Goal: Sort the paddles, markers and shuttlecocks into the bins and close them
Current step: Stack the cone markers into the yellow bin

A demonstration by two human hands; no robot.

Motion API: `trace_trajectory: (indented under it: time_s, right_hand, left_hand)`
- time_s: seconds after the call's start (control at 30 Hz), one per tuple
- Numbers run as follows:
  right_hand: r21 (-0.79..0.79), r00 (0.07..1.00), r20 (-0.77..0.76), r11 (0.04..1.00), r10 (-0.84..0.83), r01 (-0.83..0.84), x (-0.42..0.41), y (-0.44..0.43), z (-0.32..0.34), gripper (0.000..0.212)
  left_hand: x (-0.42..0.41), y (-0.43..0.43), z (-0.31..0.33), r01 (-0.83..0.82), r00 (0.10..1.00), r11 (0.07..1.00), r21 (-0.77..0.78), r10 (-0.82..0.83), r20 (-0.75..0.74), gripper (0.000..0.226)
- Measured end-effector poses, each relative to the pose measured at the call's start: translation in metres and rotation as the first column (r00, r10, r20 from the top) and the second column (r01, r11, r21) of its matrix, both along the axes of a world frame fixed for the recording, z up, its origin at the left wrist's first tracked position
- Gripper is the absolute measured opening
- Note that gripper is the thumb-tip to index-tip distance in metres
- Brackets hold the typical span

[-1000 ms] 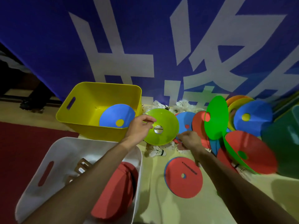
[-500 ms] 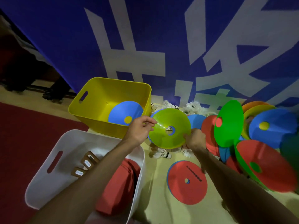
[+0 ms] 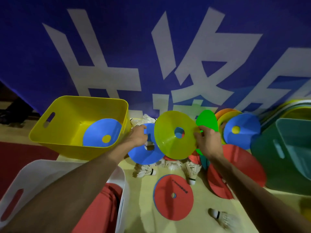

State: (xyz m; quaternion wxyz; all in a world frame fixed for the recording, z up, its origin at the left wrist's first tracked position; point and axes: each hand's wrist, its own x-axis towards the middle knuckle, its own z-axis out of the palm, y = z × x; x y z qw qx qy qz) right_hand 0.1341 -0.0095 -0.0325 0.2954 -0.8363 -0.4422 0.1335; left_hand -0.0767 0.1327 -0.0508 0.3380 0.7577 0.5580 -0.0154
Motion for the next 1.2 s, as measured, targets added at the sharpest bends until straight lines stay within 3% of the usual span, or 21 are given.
trace_trajectory:
  time_s: [0.17, 0.3, 0.43, 0.57, 0.73, 0.93, 1.0, 1.07, 1.2]
  right_hand:
    - [0.062, 0.952, -0.245, 0.977, -0.185, 0.206, 0.015, -0.004, 0.004, 0.033]
    - [0.112, 0.754, -0.610, 0.916, -0.243, 0.386, 0.024, 0.001, 0.002, 0.041]
    - [0.111, 0.602, -0.760, 0.864, -0.244, 0.491, 0.033, 0.003, 0.002, 0.041]
    - [0.087, 0.516, -0.825, 0.852, -0.229, 0.517, 0.031, 0.008, 0.005, 0.033]
    - [0.060, 0.416, -0.889, 0.852, -0.191, 0.520, 0.021, 0.015, 0.012, 0.034]
    - [0.054, 0.334, -0.931, 0.848, -0.148, 0.527, 0.007, 0.022, 0.029, 0.015]
    - [0.061, 0.296, -0.947, 0.840, -0.121, 0.538, 0.003, 0.023, 0.033, 0.018]
    - [0.060, 0.272, -0.956, 0.840, -0.106, 0.539, -0.002, 0.025, 0.036, 0.024]
    - [0.077, 0.206, -0.978, 0.840, -0.042, 0.537, -0.018, 0.030, 0.044, 0.010]
  left_hand:
    - [0.019, 0.018, -0.028, 0.061, 0.994, 0.995, 0.074, -0.054, -0.098, 0.057]
    - [0.021, 0.029, -0.041, 0.081, 0.972, 0.988, 0.133, -0.049, -0.229, 0.052]
    - [0.022, 0.031, -0.044, 0.096, 0.940, 0.978, 0.185, -0.028, -0.340, 0.053]
    - [0.021, 0.033, -0.047, 0.119, 0.928, 0.955, 0.273, -0.010, -0.373, 0.045]
    - [0.022, 0.037, -0.032, 0.169, 0.963, 0.947, 0.273, -0.099, -0.251, 0.025]
    - [0.014, 0.031, 0.000, 0.148, 0.985, 0.921, 0.360, -0.105, -0.138, 0.022]
    - [0.008, 0.029, 0.011, 0.144, 0.988, 0.911, 0.386, -0.108, -0.112, 0.020]
    - [0.002, 0.028, 0.021, 0.096, 0.995, 0.925, 0.368, -0.092, -0.028, 0.019]
    - [-0.014, 0.026, 0.047, -0.052, 0.982, 0.945, 0.322, -0.009, 0.186, 0.012]
